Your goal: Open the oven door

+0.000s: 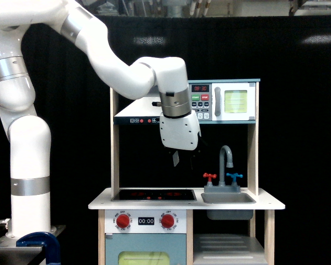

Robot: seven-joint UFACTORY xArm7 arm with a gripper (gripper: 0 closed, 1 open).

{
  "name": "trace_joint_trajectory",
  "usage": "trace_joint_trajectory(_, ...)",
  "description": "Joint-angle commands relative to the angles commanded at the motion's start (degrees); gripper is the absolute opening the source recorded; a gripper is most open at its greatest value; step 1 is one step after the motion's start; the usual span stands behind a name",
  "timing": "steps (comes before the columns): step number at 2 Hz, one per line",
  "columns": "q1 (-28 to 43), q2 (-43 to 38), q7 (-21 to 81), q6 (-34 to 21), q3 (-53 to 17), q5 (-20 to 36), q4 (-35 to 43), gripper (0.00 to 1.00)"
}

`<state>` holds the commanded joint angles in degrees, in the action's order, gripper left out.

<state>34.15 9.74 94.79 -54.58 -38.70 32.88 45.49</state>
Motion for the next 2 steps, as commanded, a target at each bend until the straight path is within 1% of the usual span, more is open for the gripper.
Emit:
trace_joint_trajectory(1, -12.9, -29.9, 29.3, -34.8, 1.0, 18.0, 29.2, 1.0)
trace_joint_trajectory(2, -16.9, -29.6, 27.2, -34.1, 6.2, 22.0, 30.8, 1.0)
